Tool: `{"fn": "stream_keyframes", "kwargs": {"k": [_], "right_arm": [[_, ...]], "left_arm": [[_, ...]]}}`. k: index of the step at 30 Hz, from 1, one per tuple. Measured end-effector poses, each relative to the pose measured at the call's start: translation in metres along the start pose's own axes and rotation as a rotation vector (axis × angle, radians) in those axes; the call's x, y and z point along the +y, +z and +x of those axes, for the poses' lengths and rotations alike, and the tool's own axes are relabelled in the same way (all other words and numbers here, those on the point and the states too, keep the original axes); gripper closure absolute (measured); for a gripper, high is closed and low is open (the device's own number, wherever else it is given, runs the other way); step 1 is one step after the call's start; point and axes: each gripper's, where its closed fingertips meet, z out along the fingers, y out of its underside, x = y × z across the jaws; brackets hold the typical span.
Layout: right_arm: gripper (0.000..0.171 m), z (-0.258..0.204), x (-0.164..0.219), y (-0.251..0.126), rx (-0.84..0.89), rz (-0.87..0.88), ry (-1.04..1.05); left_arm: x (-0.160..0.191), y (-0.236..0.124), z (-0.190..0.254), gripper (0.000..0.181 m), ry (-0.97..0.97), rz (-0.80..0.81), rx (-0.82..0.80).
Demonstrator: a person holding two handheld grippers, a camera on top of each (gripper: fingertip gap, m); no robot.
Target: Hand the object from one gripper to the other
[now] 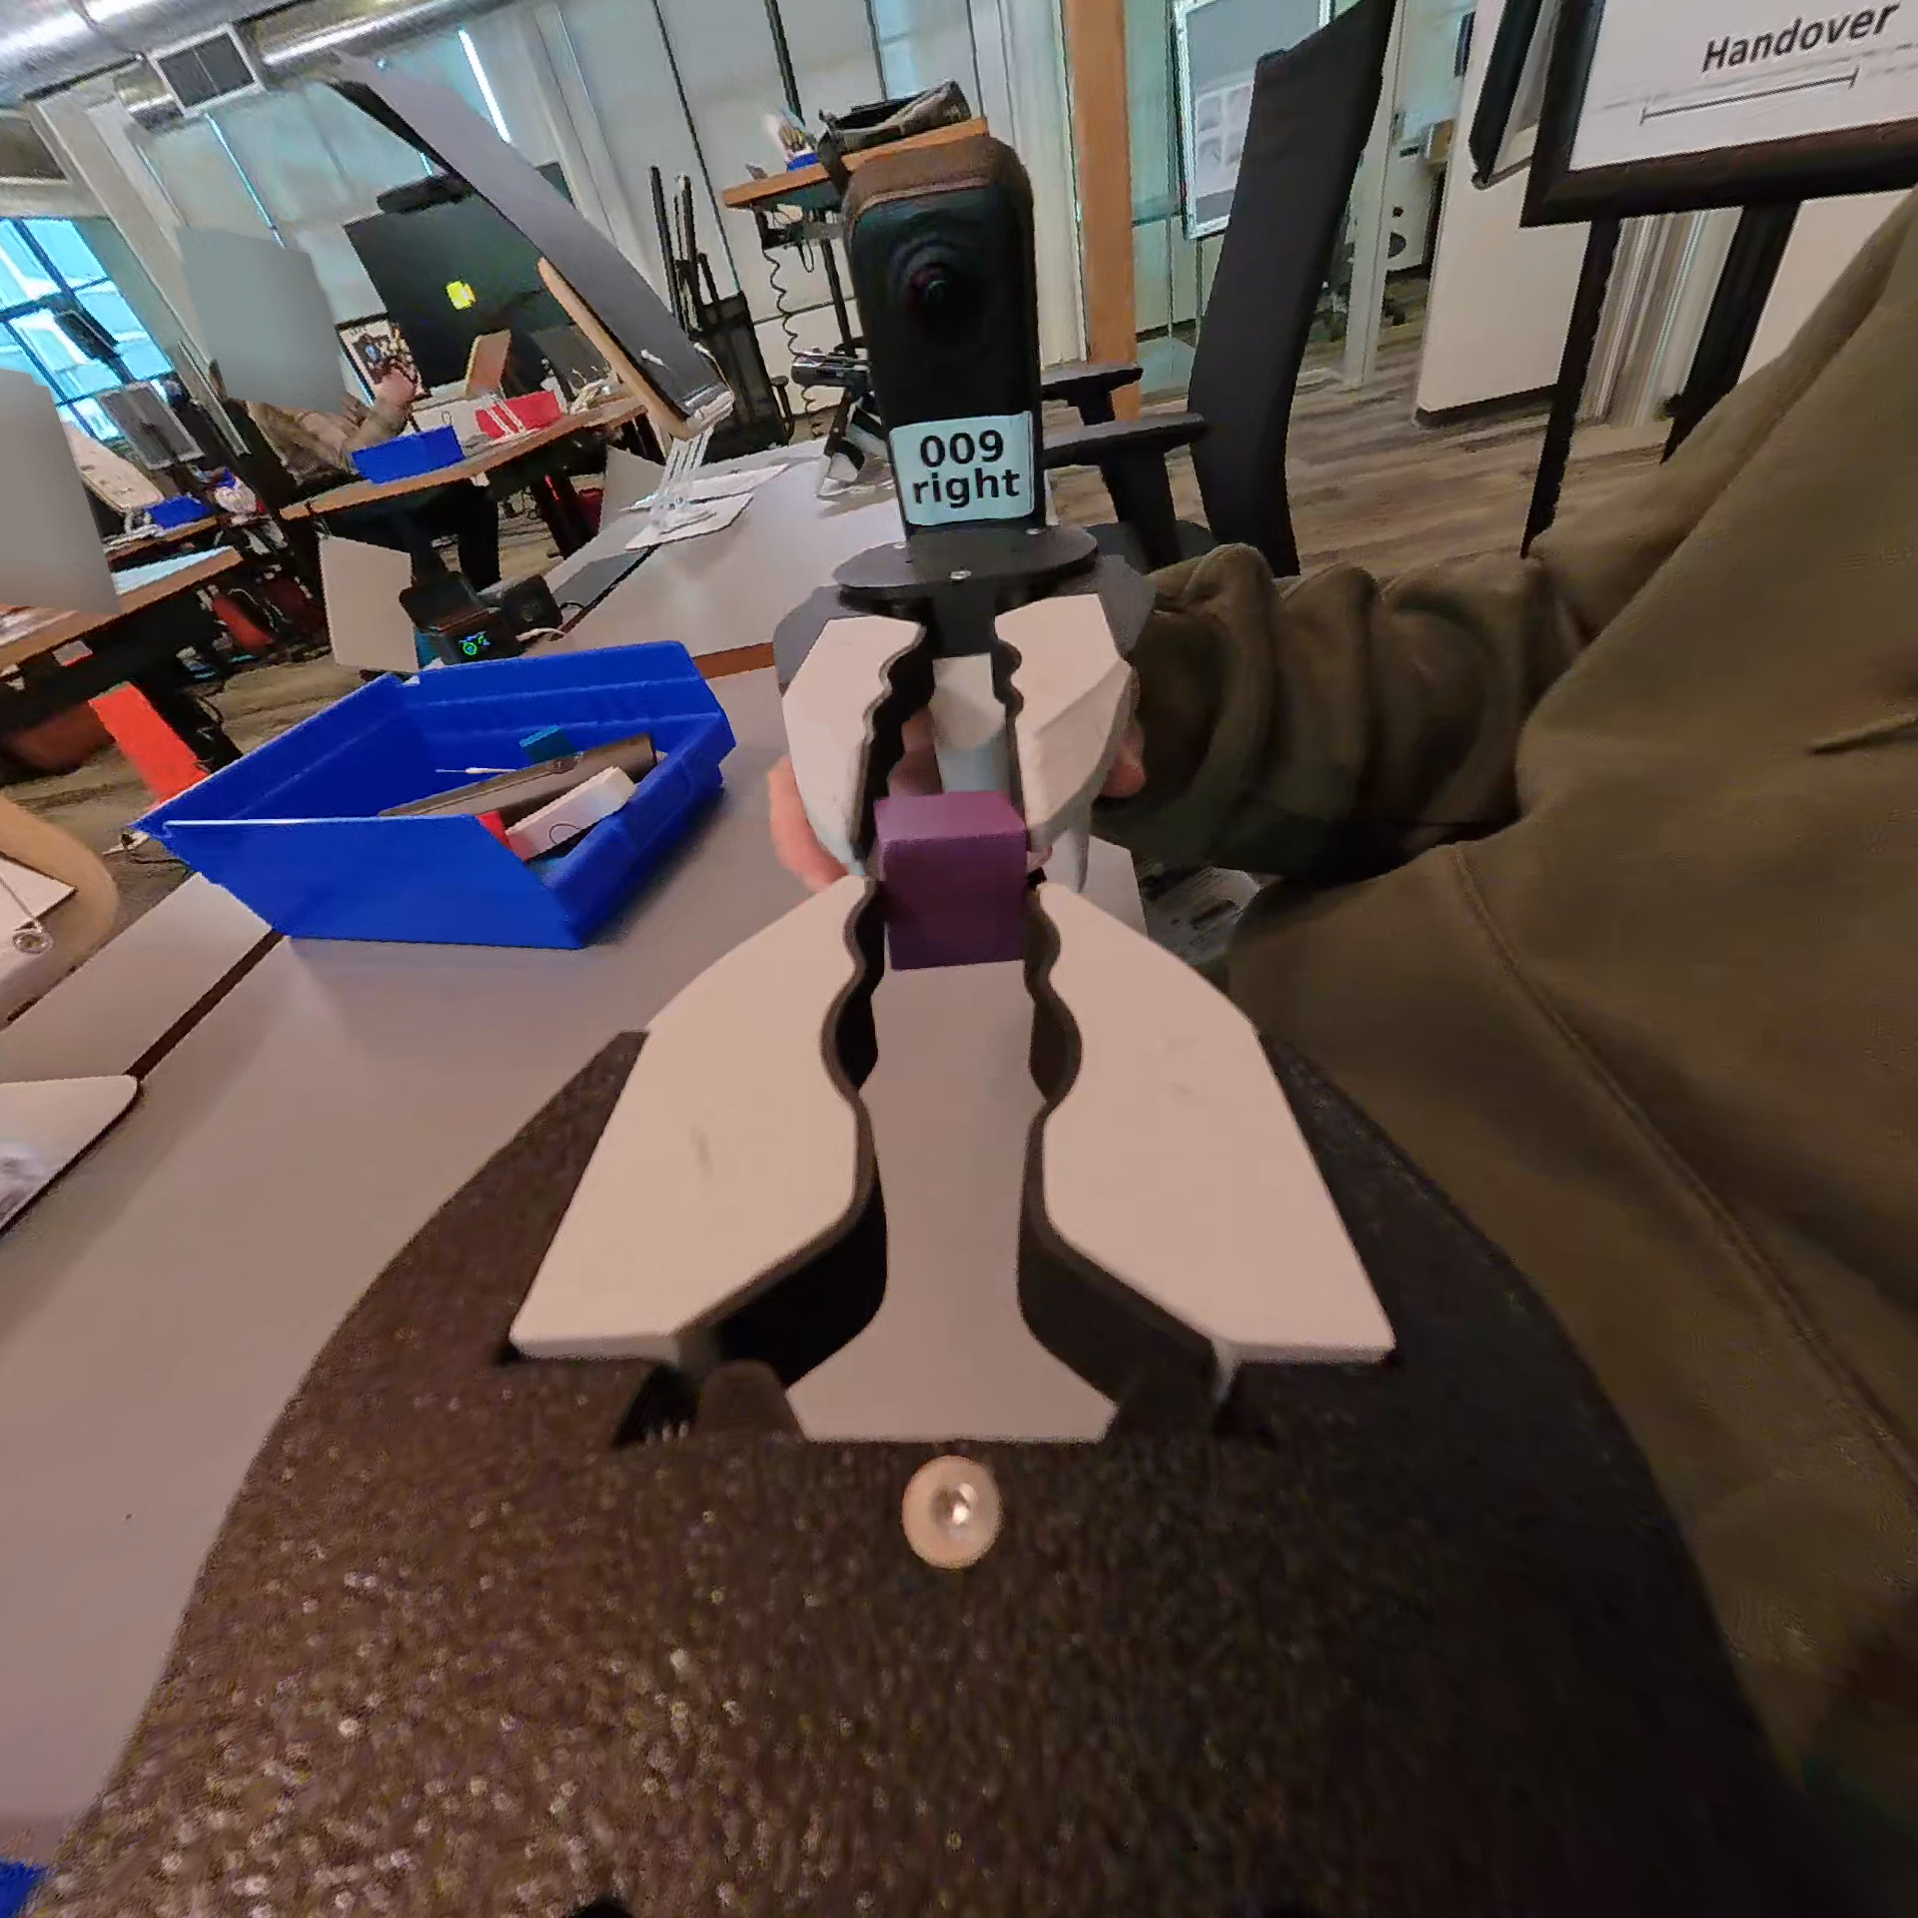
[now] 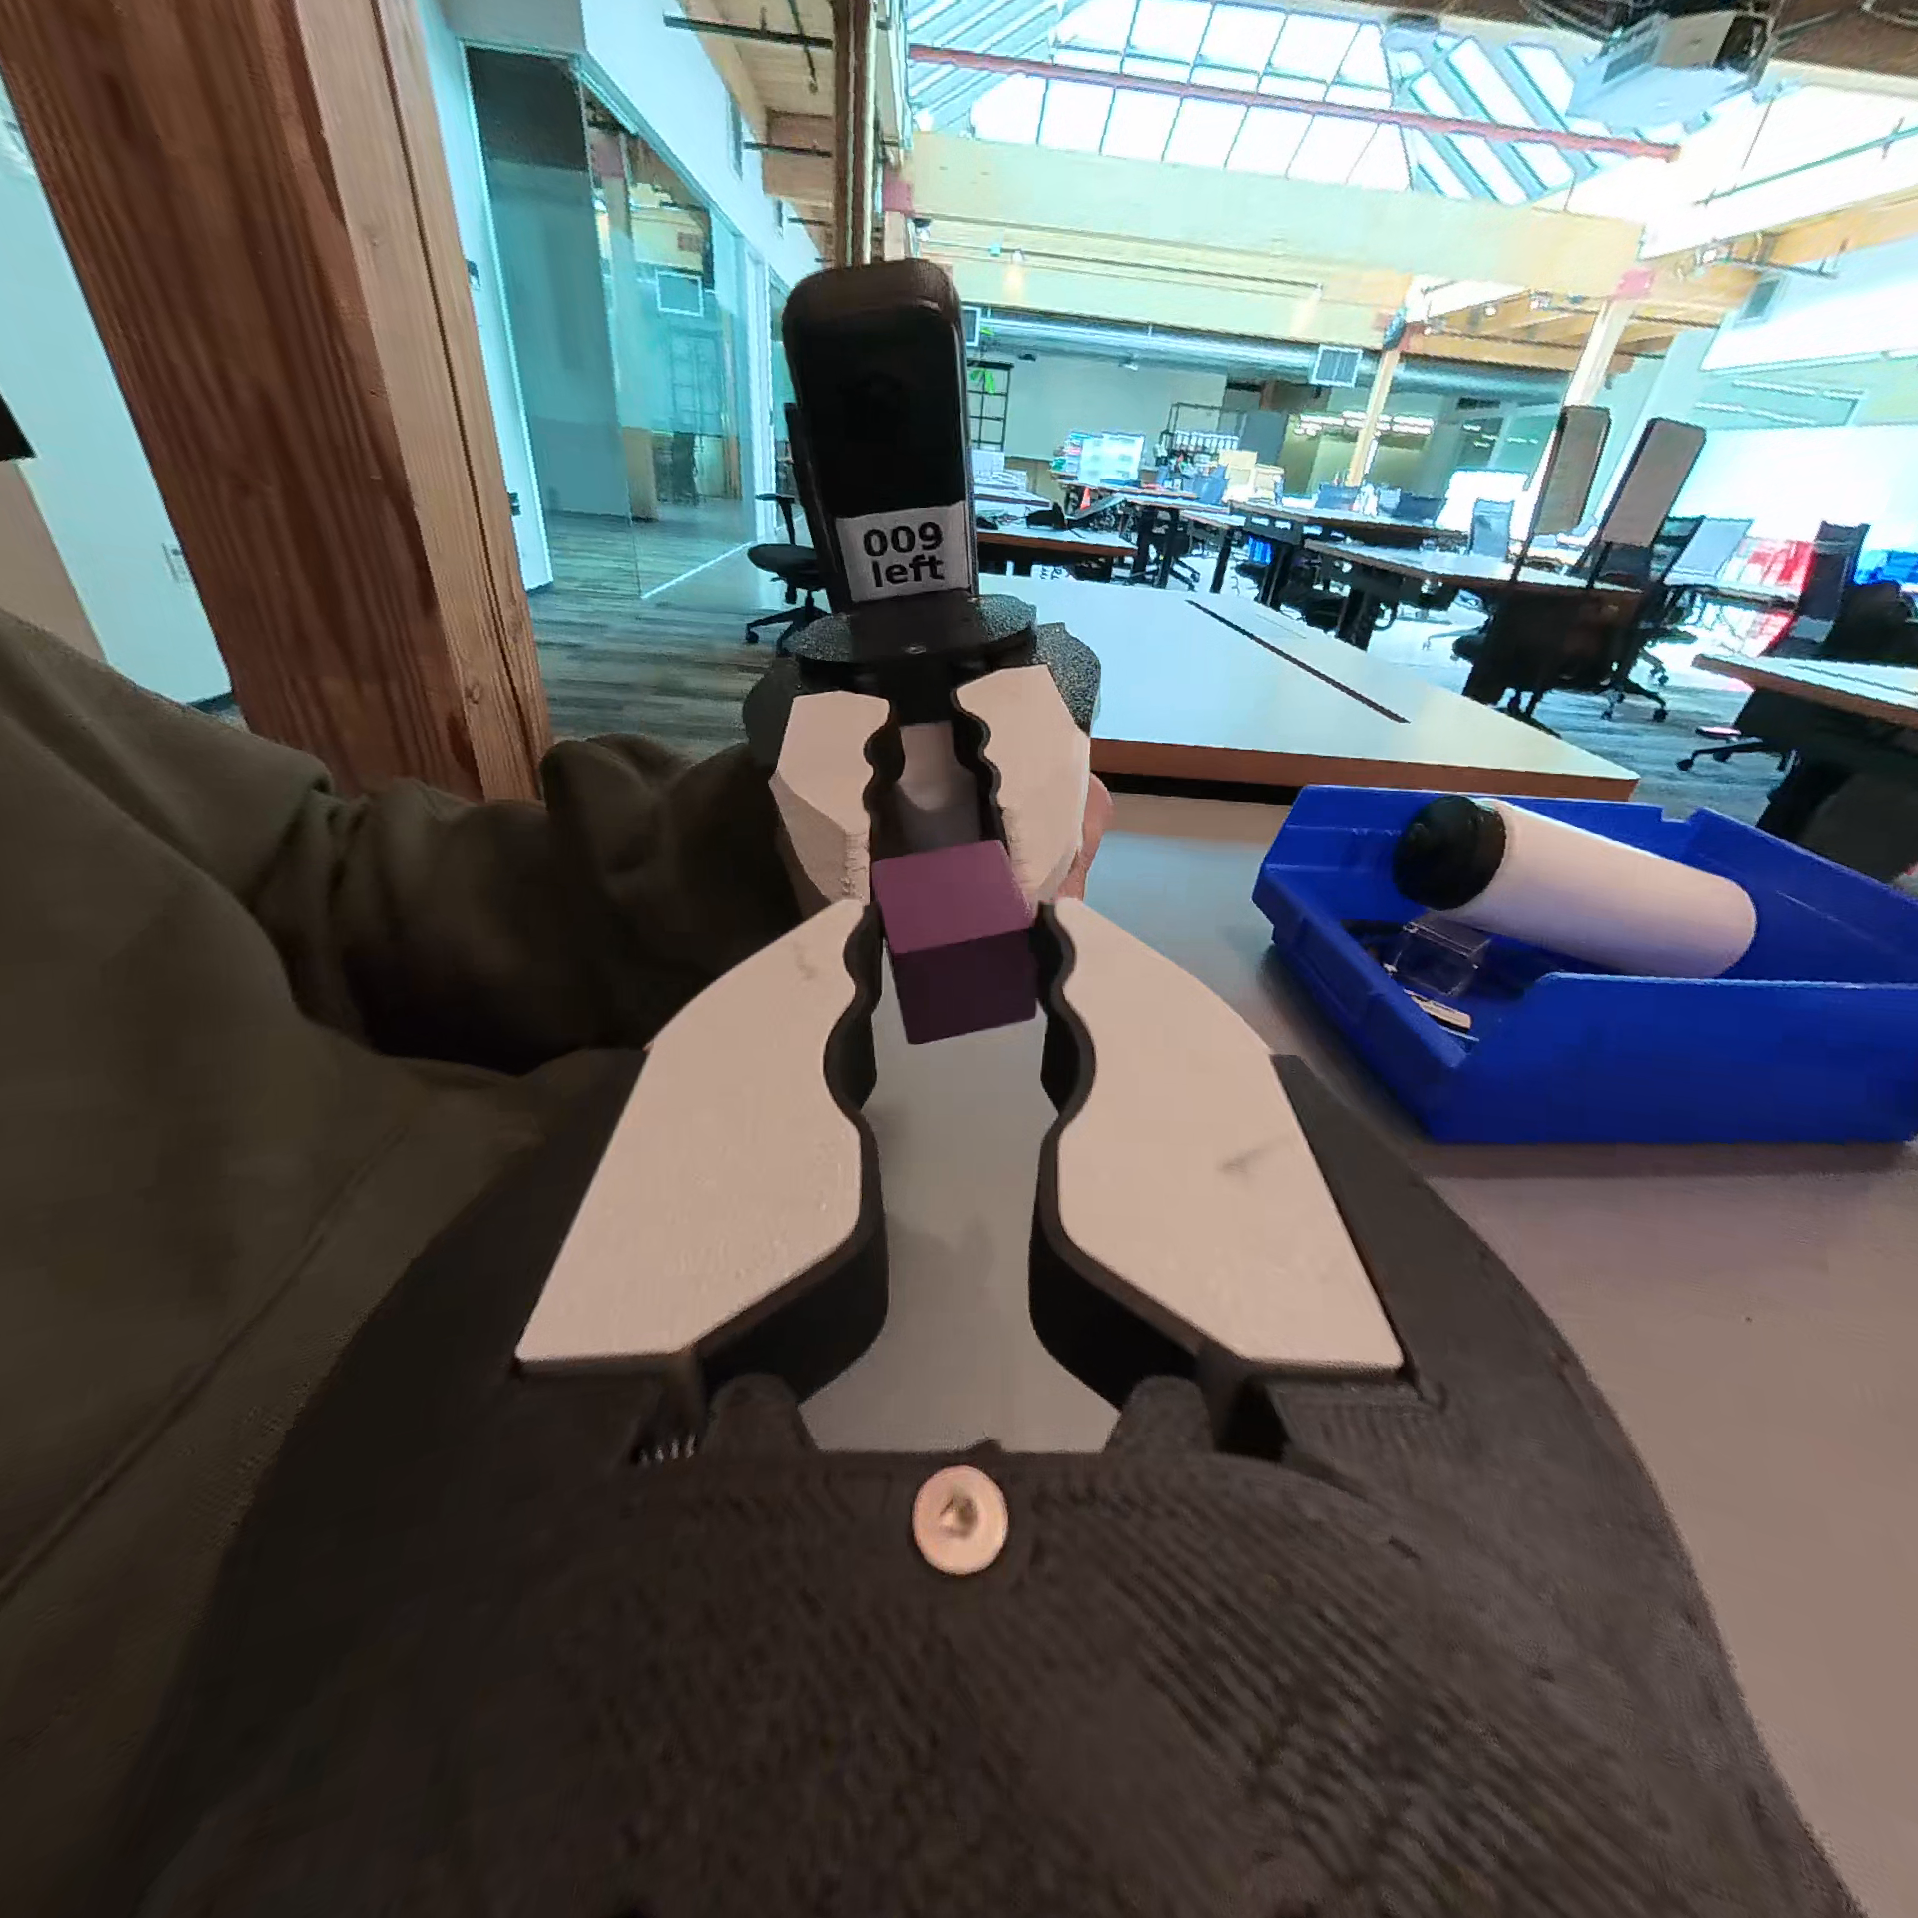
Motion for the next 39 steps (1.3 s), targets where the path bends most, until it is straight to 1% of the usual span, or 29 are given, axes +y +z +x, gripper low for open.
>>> {"fn": "stream_keyframes", "kwargs": {"k": [6, 8, 9, 10, 12, 14, 16, 17, 22, 25, 27, 29, 31, 33, 34, 35, 37, 39], "right_arm": [[0.143, 0.004, -0.002, 0.001, 0.043, -0.01, -0.042], [0.143, 0.018, -0.008, 0.0, 0.138, 0.001, -0.026], [0.143, 0.03, -0.012, -0.002, 0.228, 0.025, -0.01], [0.143, 0.045, -0.018, -0.008, 0.341, 0.071, 0.032], [0.144, 0.062, -0.029, -0.021, 0.485, 0.218, 0.182], [0.144, 0.069, -0.034, -0.031, 0.558, 0.312, 0.272], [0.144, 0.07, -0.034, -0.033, 0.589, 0.331, 0.281], [0.144, 0.067, -0.036, -0.031, 0.587, 0.337, 0.276], [0.144, 0.058, -0.037, -0.022, 0.597, 0.31, 0.241], [0.144, 0.058, -0.035, -0.02, 0.619, 0.303, 0.222], [0.144, 0.058, -0.034, -0.02, 0.64, 0.3, 0.213], [0.144, 0.059, -0.032, -0.021, 0.646, 0.286, 0.196], [0.145, 0.057, -0.034, -0.019, 0.6, 0.269, 0.164], [0.139, 0.051, -0.038, -0.017, 0.507, 0.222, 0.087], [0.132, 0.046, -0.041, -0.017, 0.447, 0.196, 0.045], [0.125, 0.039, -0.042, -0.017, 0.377, 0.168, 0.011], [0.121, 0.028, -0.042, -0.02, 0.268, 0.126, -0.027], [0.122, 0.022, -0.041, -0.025, 0.211, 0.11, -0.041]], "left_arm": [[0.0, 0.0, -0.004, 0.156, -0.003, 0.011, -0.025], [-0.004, -0.001, -0.019, 0.156, 0.018, 0.042, -0.136], [-0.008, -0.003, -0.029, 0.16, 0.046, 0.066, -0.226], [-0.012, -0.005, -0.038, 0.159, 0.091, 0.089, -0.313], [-0.016, -0.003, -0.046, 0.147, 0.173, 0.086, -0.435], [-0.015, 0.005, -0.054, 0.135, 0.238, 0.026, -0.545], [-0.02, 0.007, -0.063, 0.138, 0.302, 0.013, -0.691], [-0.022, 0.009, -0.064, 0.139, 0.325, 0.017, -0.739], [-0.025, 0.018, -0.063, 0.145, 0.4, 0.016, -0.856], [-0.029, 0.016, -0.06, 0.151, 0.41, 0.062, -0.909], [-0.027, 0.017, -0.061, 0.155, 0.399, 0.052, -0.924], [-0.025, 0.017, -0.062, 0.155, 0.386, 0.041, -0.919], [-0.025, 0.015, -0.064, 0.155, 0.369, 0.034, -0.886], [-0.027, 0.01, -0.065, 0.156, 0.306, 0.057, -0.818], [-0.028, 0.006, -0.066, 0.156, 0.273, 0.072, -0.777], [-0.027, 0.005, -0.063, 0.156, 0.238, 0.082, -0.694], [-0.025, 0.005, -0.049, 0.156, 0.141, 0.123, -0.469], [-0.025, 0.003, -0.027, 0.155, 0.043, 0.18, -0.229]]}}
